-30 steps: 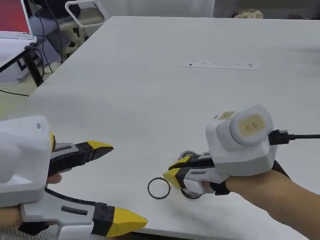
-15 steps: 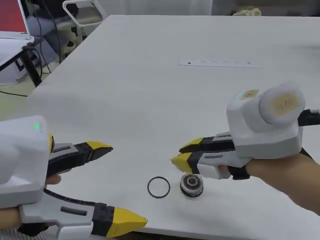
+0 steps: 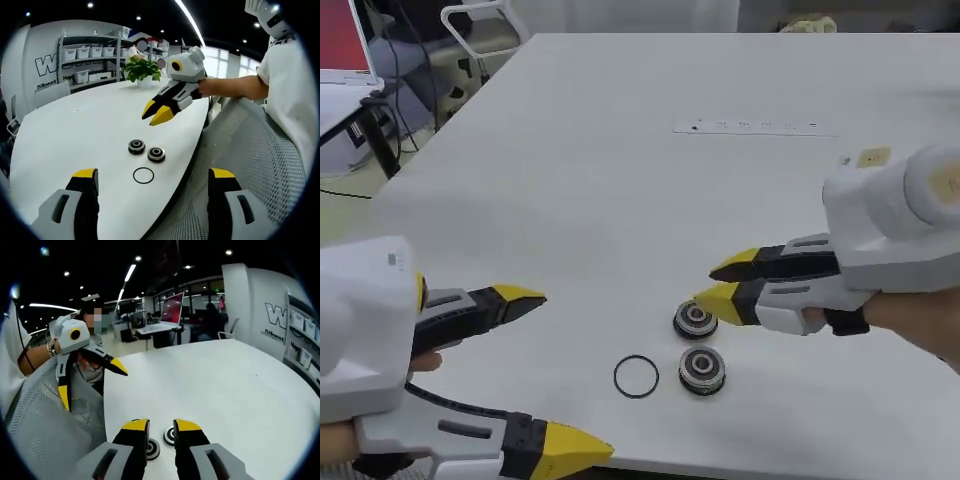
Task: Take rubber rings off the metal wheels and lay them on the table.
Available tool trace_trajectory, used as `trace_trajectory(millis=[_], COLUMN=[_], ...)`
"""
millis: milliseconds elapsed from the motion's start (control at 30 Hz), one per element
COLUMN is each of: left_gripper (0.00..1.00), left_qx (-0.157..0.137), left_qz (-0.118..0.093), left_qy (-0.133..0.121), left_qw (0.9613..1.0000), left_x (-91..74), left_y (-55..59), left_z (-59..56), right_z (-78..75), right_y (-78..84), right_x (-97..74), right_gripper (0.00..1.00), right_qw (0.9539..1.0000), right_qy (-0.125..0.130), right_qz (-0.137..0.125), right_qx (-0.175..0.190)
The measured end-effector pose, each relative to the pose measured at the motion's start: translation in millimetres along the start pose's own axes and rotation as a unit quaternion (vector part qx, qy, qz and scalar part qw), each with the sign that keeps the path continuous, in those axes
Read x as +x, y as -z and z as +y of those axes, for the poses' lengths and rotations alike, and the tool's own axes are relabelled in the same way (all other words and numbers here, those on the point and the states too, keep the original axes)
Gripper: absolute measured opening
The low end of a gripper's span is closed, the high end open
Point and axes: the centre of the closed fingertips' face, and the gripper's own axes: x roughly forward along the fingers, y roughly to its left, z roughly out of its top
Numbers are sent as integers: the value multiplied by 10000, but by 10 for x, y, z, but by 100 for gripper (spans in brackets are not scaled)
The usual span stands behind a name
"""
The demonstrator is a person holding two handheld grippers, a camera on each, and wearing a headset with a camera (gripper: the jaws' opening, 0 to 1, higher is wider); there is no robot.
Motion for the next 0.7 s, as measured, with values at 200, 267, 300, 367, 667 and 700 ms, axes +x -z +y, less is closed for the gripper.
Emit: trace_trajectory(millis=[200, 267, 300, 367, 667, 700], left_gripper=[91, 91, 91, 91, 90, 90], left_qx=[125, 110, 122, 146, 710, 779], left_qz=[-60, -116, -162, -210, -369, -395], left_qy=[53, 47, 47, 58, 342, 381], left_qw=[9999, 9999, 9998, 9997, 9962, 9954], left_x=[-9, -17, -21, -12, 81, 94], left_y=[-69, -109, -144, -205, -616, -657], left_z=[-14, -4, 2, 7, -102, -113], right_z=[-55, -83, -94, -98, -82, -78], right_y=[189, 255, 292, 345, 652, 670], right_x=[-27, -36, -41, -39, 25, 31], right_gripper=[18, 18, 18, 19, 20, 20], right_qw=[9997, 9995, 9993, 9989, 9954, 9951], right_qy=[-127, -175, -206, -257, -535, -549], right_qz=[227, 274, 303, 356, 704, 724], right_qx=[-39, 12, 63, 147, 367, 392])
